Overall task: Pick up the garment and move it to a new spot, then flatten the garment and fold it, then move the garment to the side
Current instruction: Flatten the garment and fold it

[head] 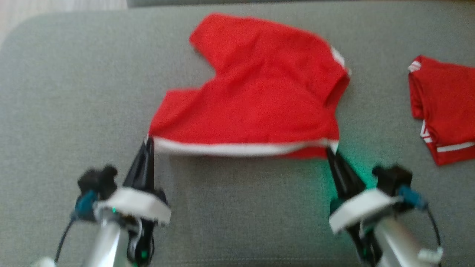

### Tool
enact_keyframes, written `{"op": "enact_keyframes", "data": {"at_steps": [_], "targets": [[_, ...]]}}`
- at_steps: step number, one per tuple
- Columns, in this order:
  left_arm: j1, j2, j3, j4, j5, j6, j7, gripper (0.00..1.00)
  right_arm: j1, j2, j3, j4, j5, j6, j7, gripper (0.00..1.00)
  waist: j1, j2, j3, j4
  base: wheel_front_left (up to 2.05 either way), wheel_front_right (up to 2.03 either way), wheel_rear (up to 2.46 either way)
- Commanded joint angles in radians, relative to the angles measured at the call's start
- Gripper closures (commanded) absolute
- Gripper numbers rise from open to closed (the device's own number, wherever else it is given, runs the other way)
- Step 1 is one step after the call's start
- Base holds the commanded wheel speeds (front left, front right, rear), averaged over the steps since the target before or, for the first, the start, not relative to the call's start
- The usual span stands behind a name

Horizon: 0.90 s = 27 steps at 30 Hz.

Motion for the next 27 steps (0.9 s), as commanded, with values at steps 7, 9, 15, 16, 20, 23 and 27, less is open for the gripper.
{"op": "enact_keyframes", "data": {"at_steps": [7, 9, 15, 16, 20, 23, 27], "targets": [[0.193, 0.020, 0.018, -0.152, 0.008, 0.025, -0.003, 1.00, 0.283, 0.036, -0.058, -0.282, -0.068, 0.007, 0.119, 1.00, 0.0001, 0.0000, -0.111, 0.005, 0.00, 0.00, 0.00], [0.237, 0.020, 0.011, -0.182, 0.003, 0.036, 0.008, 1.00, 0.352, 0.045, -0.079, -0.347, -0.083, 0.007, 0.157, 1.00, 0.0001, 0.0000, -0.129, 0.005, 0.00, 0.00, 0.00], [0.342, 0.020, 0.016, -0.288, -0.028, 0.090, 0.047, 1.00, 0.495, 0.065, -0.124, -0.491, -0.111, 0.007, 0.242, 1.00, 0.0001, 0.0000, -0.161, 0.001, 0.00, 0.00, 0.00], [0.349, 0.021, 0.017, -0.302, -0.029, 0.094, 0.053, 1.00, 0.504, 0.068, -0.127, -0.507, -0.113, 0.007, 0.252, 1.00, 0.0001, 0.0000, -0.162, 0.000, 0.00, 0.00, 0.00], [0.348, 0.027, 0.013, -0.338, -0.027, 0.103, 0.076, 1.00, 0.514, 0.077, -0.133, -0.542, -0.118, 0.007, 0.277, 1.00, 0.0001, 0.0000, -0.159, -0.004, 0.00, 0.00, 0.00], [0.321, 0.033, 0.013, -0.347, -0.029, 0.102, 0.089, 1.00, 0.508, 0.081, -0.130, -0.552, -0.117, 0.007, 0.287, 1.00, 0.0001, 0.0000, -0.147, -0.009, 0.00, 0.00, 0.00], [0.249, 0.038, 0.010, -0.347, -0.041, 0.087, 0.106, 1.00, 0.466, 0.086, -0.112, -0.566, -0.118, 0.007, 0.281, 1.00, 0.0001, 0.0000, -0.118, -0.027, 0.00, 0.00, 0.00]]}}
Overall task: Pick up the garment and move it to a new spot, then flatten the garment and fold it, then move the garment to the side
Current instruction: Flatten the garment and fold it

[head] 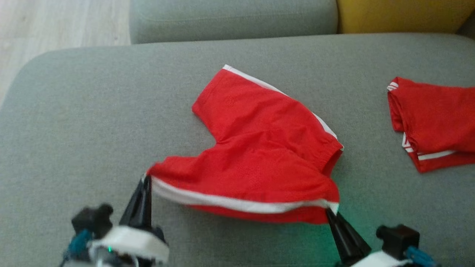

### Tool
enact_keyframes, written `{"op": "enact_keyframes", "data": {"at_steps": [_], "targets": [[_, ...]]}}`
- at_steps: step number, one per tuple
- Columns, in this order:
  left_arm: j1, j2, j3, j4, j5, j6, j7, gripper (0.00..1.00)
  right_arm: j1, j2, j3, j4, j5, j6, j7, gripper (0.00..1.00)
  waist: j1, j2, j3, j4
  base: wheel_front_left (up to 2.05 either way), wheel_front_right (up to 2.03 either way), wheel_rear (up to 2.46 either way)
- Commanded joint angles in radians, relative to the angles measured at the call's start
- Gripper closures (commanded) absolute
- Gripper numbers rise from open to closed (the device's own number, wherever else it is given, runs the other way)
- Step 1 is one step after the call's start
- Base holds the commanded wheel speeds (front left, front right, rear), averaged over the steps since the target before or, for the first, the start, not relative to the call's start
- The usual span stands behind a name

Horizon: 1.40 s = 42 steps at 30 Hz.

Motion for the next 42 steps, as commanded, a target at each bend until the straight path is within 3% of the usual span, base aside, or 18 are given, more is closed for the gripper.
{"op": "enact_keyframes", "data": {"at_steps": [1, 10, 22, 30, 31, 33, 34, 35, 36, 42], "targets": [[-0.102, 0.010, 0.028, -0.037, -0.004, -0.009, 0.005, 1.00, -0.075, 0.000, 0.032, -0.048, -0.005, 0.007, -0.011, 1.00, 0.0001, -0.0001, 0.026, -0.016, 0.00, 0.00, 0.00], [-0.472, 0.018, 0.004, 0.111, -0.016, -0.062, 0.056, 1.00, -0.288, 0.008, 0.056, -0.025, 0.045, 0.007, -0.038, 1.00, 0.0001, -0.0001, 0.169, -0.084, 0.00, 0.00, 0.00], [-0.941, 0.006, -0.006, 0.615, -0.008, -0.060, 0.020, 1.00, -0.531, 0.009, 0.065, 0.178, 0.249, 0.007, -0.174, 1.00, 0.0001, -0.0001, 0.304, -0.179, 0.00, 0.00, 0.00], [-1.139, 0.014, -0.004, 0.913, -0.001, -0.063, -0.071, 1.00, -0.652, 0.009, 0.137, 0.294, 0.265, 0.007, -0.243, 1.00, 0.0001, -0.0001, 0.357, -0.228, 0.00, 0.00, 0.00], [-1.155, 0.015, -0.007, 0.938, 0.002, -0.065, -0.077, 1.00, -0.660, 0.009, 0.143, 0.303, 0.268, 0.007, -0.248, 0.85, 0.0001, -0.0001, 0.360, -0.230, 0.00, 0.00, 0.00], [-1.183, 0.018, -0.006, 0.978, 0.000, -0.071, -0.089, 1.00, -0.676, 0.009, 0.155, 0.320, 0.263, 0.007, -0.255, 0.34, 0.0001, -0.0001, 0.364, -0.236, 0.00, 0.00, 0.00], [-1.193, 0.019, -0.007, 0.996, 0.000, -0.076, -0.093, 0.92, -0.681, 0.009, 0.160, 0.326, 0.264, 0.007, -0.259, 0.00, 0.0001, -0.0001, 0.365, -0.238, 0.00, 0.00, 0.00], [-1.202, 0.020, -0.010, 1.015, 0.001, -0.078, -0.096, 0.65, -0.686, 0.009, 0.164, 0.332, 0.262, 0.007, -0.263, 0.00, 0.0001, -0.0001, 0.365, -0.240, 0.00, 0.00, 0.00], [-1.210, 0.019, -0.007, 1.031, -0.003, -0.081, -0.098, 0.01, -0.690, 0.009, 0.165, 0.335, 0.259, 0.007, -0.267, 0.00, 0.0001, -0.0001, 0.366, -0.240, 0.00, 0.00, 0.00], [-1.216, 0.023, -0.013, 1.054, 0.001, -0.097, -0.109, 0.00, -0.674, 0.009, 0.153, 0.313, 0.190, 0.007, -0.282, 0.00, 0.0001, -0.0001, 0.354, -0.231, 0.00, 0.00, 0.00]]}}
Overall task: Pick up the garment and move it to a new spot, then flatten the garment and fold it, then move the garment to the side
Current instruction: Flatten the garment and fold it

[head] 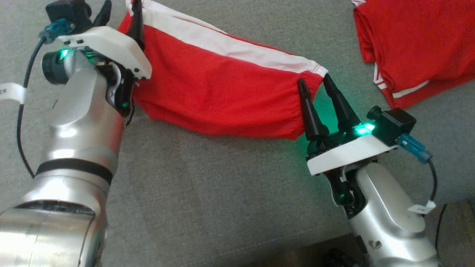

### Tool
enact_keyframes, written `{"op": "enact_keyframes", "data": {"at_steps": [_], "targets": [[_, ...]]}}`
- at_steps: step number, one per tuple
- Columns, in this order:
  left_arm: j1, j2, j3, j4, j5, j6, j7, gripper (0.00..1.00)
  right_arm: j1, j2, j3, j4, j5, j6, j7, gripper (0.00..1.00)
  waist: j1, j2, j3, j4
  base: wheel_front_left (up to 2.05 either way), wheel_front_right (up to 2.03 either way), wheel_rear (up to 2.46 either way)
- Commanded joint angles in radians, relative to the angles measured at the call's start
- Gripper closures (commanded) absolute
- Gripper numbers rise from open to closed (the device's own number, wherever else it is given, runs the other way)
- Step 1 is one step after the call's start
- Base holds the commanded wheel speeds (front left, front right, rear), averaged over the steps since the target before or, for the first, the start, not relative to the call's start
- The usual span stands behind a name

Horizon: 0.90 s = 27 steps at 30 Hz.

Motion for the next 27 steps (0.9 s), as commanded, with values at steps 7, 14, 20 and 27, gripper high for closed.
{"op": "enact_keyframes", "data": {"at_steps": [7, 14, 20, 27], "targets": [[0.080, 0.078, 0.046, -0.253, 0.056, 0.022, -0.013, 0.00, 0.062, -0.011, -0.077, -0.151, -0.186, 0.007, 0.013, 0.00, 0.0000, 0.0000, -0.045, 0.045, 0.00, 0.00, 0.00], [0.243, 0.090, 0.081, -0.493, 0.111, 0.077, -0.014, 0.00, 0.123, -0.023, -0.174, -0.281, -0.313, 0.007, 0.052, 0.00, 0.0000, 0.0000, -0.089, 0.089, 0.00, 0.00, 0.00], [0.413, 0.093, 0.093, -0.712, 0.177, 0.131, -0.014, 0.00, 0.155, -0.018, -0.254, -0.363, -0.389, 0.007, 0.090, 0.00, 0.0000, 0.0000, -0.119, 0.128, 0.00, 0.00, 0.00], [0.592, 0.084, 0.088, -0.881, 0.210, 0.160, -0.014, 0.00, 0.199, -0.012, -0.297, -0.384, -0.418, 0.007, 0.132, 0.00, 0.0000, 0.0000, -0.139, 0.150, 0.00, 0.00, 0.00]]}}
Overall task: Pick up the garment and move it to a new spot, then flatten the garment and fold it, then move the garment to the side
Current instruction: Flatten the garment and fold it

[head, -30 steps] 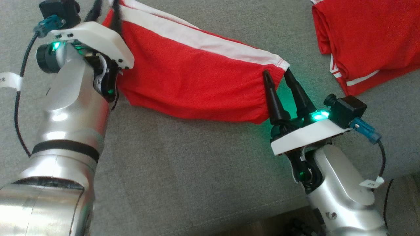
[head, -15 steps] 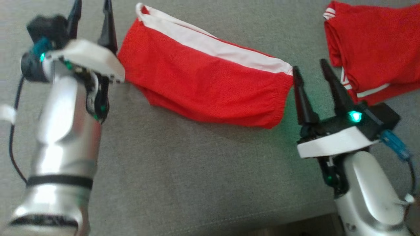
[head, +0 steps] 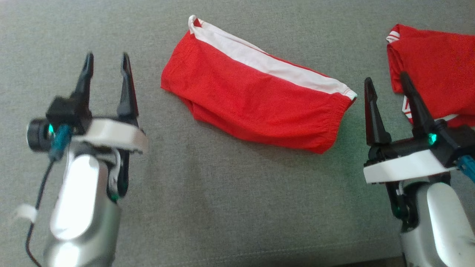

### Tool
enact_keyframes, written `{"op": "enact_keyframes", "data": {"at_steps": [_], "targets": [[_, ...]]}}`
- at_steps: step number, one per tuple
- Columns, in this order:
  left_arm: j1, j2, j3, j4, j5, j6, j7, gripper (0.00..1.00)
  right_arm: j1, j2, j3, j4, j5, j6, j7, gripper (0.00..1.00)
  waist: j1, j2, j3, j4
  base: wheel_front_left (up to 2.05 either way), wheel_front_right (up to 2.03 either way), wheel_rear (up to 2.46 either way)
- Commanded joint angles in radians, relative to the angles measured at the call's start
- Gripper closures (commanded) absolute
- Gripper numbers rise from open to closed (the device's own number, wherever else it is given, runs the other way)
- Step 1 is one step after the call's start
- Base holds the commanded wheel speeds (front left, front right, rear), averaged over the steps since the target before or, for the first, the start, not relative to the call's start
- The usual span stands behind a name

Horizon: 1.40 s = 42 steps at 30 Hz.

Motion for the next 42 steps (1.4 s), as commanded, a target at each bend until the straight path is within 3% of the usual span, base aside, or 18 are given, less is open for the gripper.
{"op": "enact_keyframes", "data": {"at_steps": [1, 10, 25, 34, 42], "targets": [[0.007, 0.024, 0.025, -0.052, 0.009, 0.009, -0.012, 0.00, 0.006, 0.007, 0.015, -0.037, -0.009, 0.007, 0.007, 0.00, 0.0000, 0.0000, -0.005, 0.005, 0.00, 0.00, 0.00], [0.126, 0.023, 0.011, -0.085, 0.011, 0.020, -0.012, 0.00, 0.032, 0.011, 0.014, -0.034, -0.010, 0.007, 0.035, 0.00, 0.0000, 0.0000, -0.015, 0.015, 0.00, 0.00, 0.00], [0.138, 0.022, 0.006, -0.087, -0.012, 0.019, -0.012, 0.00, 0.031, 0.015, 0.011, -0.032, -0.001, 0.007, 0.040, 0.00, 0.0000, 0.0000, -0.016, 0.023, 0.00, 0.00, 0.00], [-0.013, 0.006, -0.048, 0.026, -0.061, -0.079, 0.056, 0.00, 0.009, 0.019, 0.022, -0.038, 0.012, 0.007, 0.039, 0.00, 0.0000, 0.0000, 0.033, 0.005, 0.00, 0.00, 0.00], [-0.205, 0.003, -0.069, 0.306, -0.109, -0.144, 0.156, 0.00, -0.012, 0.021, 0.049, -0.013, 0.037, 0.007, 0.031, 0.00, 0.0000, 0.0000, 0.064, -0.042, 0.00, 0.00, 0.00]]}}
